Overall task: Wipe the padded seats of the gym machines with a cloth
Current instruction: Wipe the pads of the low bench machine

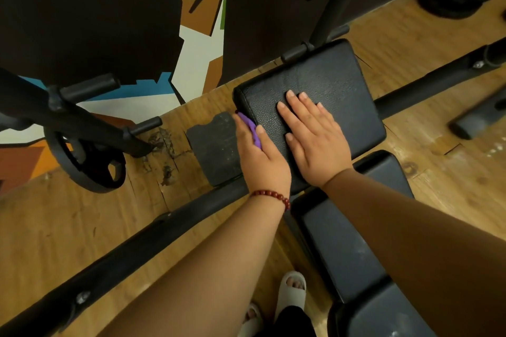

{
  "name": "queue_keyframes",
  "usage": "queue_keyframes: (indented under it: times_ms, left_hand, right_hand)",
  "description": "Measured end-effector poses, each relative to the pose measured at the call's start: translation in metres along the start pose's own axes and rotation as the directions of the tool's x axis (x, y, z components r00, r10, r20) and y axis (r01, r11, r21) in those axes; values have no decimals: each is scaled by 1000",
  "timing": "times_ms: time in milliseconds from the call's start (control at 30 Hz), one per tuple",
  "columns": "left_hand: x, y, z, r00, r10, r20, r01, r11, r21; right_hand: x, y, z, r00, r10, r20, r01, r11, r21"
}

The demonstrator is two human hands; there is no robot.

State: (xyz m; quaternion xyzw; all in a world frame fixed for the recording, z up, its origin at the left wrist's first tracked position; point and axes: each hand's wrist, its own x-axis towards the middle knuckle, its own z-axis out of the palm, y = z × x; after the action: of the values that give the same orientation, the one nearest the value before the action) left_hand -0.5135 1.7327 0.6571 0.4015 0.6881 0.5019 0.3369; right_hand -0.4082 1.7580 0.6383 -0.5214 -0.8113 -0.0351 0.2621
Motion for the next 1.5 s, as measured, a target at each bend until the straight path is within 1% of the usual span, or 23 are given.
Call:
queue_keyframes:
  times_ms: [100, 167, 300, 433, 500, 633, 767, 833, 900, 967, 1033, 1100, 1167, 1233, 1267, 1333, 1400, 1433, 1500]
  left_hand:
    - [-36, -25, -3, 998, -19, 59, 20, 999, -24]
    - [-46, -33, -4, 997, -31, 73, 32, 999, -14]
    - [-28, -22, -1, 1000, -6, -2, 6, 1000, 6]
    - [-23, -19, 4, 999, 7, -40, -7, 1000, 4]
    - [-36, -26, 6, 999, 5, -43, -4, 1000, 21]
    - [-62, -43, 7, 1000, 29, 8, -29, 1000, 6]
    - [-55, -40, 12, 998, 36, -55, -34, 999, 38]
    - [-58, -39, 14, 996, 73, -57, -68, 994, 86]
    - [-71, -45, 17, 982, 187, -40, -177, 968, 180]
    - [-89, -58, 20, 945, 325, 43, -322, 892, 316]
    - [-104, -75, 21, 903, 399, 160, -428, 799, 421]
    - [-109, -82, 21, 890, 415, 189, -454, 756, 471]
    - [-109, -81, 24, 895, 413, 172, -434, 707, 558]
    - [-113, -81, 29, 872, 451, 191, -451, 588, 671]
    - [-117, -82, 33, 848, 476, 232, -484, 518, 705]
    - [-130, -86, 40, 793, 500, 349, -566, 390, 726]
    - [-138, -89, 45, 748, 503, 433, -614, 276, 740]
    - [-138, -88, 45, 743, 496, 450, -612, 231, 756]
    - [-131, -84, 44, 759, 476, 445, -573, 163, 803]
  right_hand:
    - [0, 0, 0, 1000, 1, -1, 0, 1000, 8]
    - [-1, 0, 0, 1000, -1, -4, 1, 1000, 13]
    - [-2, 2, 2, 1000, -4, -16, 4, 1000, 13]
    - [-3, 2, 2, 1000, 2, -19, -1, 1000, 23]
    - [-3, 1, 1, 1000, 4, -17, -3, 999, 36]
    - [-4, 2, 1, 1000, 7, -10, -7, 999, 32]
    - [-3, 2, -2, 1000, 5, 20, -7, 997, 73]
    - [-6, 5, -6, 998, -6, 58, -1, 993, 120]
    - [-17, 10, -12, 995, -13, 103, -4, 987, 159]
    - [-40, 19, -17, 994, 13, 111, -32, 985, 169]
    - [-71, 36, -20, 991, 92, 95, -104, 986, 131]
    - [-99, 57, -23, 982, 153, 113, -160, 986, 56]
    - [-118, 75, -23, 974, 160, 160, -156, 987, -40]
    - [-125, 82, -20, 977, 146, 157, -132, 986, -97]
    - [-126, 83, -18, 981, 142, 136, -127, 986, -112]
    - [-127, 84, -15, 986, 132, 106, -120, 986, -113]
    - [-129, 86, -14, 988, 120, 93, -111, 989, -100]
    - [-130, 87, -13, 989, 116, 89, -108, 990, -92]
    - [-131, 89, -13, 992, 105, 75, -100, 992, -73]
